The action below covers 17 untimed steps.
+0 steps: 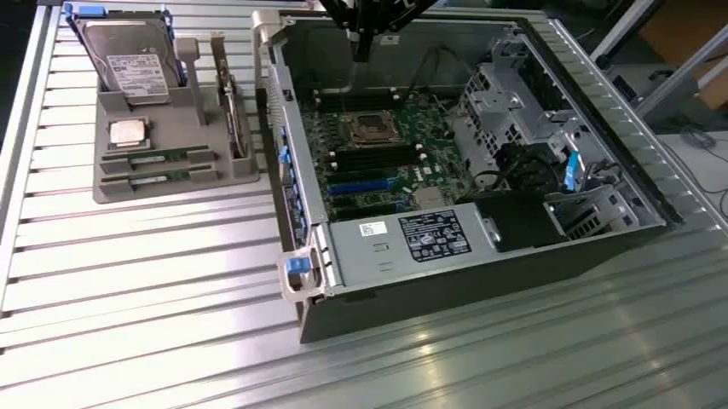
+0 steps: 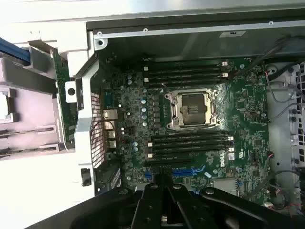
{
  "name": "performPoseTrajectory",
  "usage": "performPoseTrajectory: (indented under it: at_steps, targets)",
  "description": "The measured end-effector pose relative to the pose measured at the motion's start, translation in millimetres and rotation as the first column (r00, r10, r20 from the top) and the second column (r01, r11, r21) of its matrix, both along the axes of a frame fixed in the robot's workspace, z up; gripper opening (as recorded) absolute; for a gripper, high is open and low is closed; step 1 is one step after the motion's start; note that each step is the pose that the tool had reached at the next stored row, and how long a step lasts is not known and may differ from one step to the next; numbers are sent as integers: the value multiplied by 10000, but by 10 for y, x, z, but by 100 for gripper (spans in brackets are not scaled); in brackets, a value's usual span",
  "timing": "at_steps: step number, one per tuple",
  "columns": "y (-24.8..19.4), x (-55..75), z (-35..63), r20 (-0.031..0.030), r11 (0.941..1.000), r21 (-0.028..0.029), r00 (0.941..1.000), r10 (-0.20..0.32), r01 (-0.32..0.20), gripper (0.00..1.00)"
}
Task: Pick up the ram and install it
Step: 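Reach for the ram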
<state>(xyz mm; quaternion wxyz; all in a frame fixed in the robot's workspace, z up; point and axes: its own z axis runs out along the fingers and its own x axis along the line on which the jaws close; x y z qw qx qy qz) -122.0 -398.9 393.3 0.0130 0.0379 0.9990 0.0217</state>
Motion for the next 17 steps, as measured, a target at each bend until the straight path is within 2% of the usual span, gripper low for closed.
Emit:
performPoseTrajectory:
  at_steps: [1, 17]
  targets:
    - [0, -81, 0, 0, 10000, 0, 10000, 1, -1, 10]
    - [0, -128, 0, 0, 10000, -2, 10000, 0, 0, 10]
